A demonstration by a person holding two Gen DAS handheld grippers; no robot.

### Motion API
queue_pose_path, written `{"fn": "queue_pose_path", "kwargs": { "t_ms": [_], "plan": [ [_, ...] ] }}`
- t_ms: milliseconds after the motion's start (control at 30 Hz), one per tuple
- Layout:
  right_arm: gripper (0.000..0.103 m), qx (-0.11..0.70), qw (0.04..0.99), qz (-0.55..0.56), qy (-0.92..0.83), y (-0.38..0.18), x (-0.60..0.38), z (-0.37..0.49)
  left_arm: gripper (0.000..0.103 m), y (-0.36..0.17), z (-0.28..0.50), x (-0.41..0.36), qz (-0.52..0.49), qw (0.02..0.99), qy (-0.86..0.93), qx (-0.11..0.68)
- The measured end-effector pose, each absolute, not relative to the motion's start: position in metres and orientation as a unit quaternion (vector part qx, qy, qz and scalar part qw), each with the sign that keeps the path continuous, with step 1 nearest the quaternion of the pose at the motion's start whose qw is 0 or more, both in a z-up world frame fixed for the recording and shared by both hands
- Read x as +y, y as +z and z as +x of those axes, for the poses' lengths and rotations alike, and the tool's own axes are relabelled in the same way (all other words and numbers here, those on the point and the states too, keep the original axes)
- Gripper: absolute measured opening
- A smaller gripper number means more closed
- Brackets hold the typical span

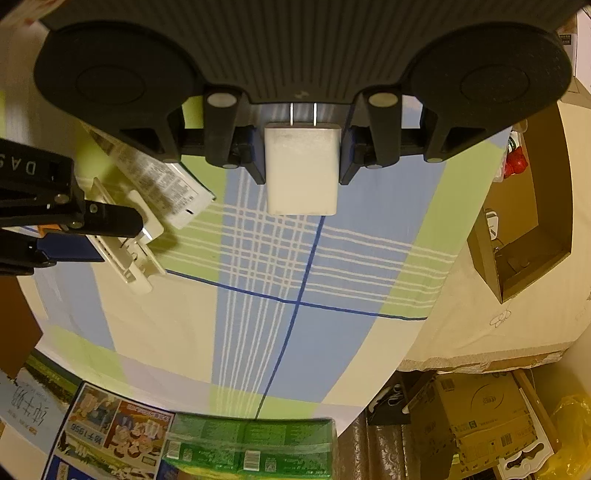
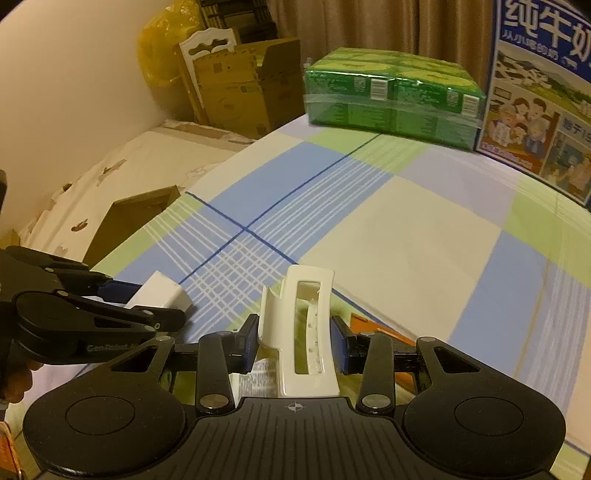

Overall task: Organize rigid objects
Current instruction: 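Lift the plug adapter with the left tool while the right tool grasps the white clip holder, then carry the plug adapter and clip holder over the cardboard box with both tools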

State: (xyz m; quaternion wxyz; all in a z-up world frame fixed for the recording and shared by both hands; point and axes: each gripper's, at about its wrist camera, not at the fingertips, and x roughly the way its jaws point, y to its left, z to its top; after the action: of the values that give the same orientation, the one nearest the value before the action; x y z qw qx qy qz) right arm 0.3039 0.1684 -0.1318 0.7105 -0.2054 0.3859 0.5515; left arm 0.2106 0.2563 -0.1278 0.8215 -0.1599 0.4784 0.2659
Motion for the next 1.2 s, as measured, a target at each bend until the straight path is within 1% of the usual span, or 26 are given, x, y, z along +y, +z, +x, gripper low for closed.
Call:
{"fn": "queue_pose_path", "kwargs": {
  "t_ms": [433,767,1200],
  "plan": [
    [0.037,0.383,0.727,-0.183,0.54,-0.101,0.127,0.29,0.036,-0.08,0.187,0.224,-0.159,0.845,0.246,0.448],
    [0.037,0.384,0.742,-0.153,0.528,-0.071,0.072,0.279,0.036,-0.048,0.184,0.178,-0.149,0.87,0.195,0.429],
    [0.037,0.395,0.786,-0.106,0.464,-0.046,-0.026,0.285,0.036,-0.025,0.212,0.102,-0.108,0.893,0.091,0.428]
  ]
}}
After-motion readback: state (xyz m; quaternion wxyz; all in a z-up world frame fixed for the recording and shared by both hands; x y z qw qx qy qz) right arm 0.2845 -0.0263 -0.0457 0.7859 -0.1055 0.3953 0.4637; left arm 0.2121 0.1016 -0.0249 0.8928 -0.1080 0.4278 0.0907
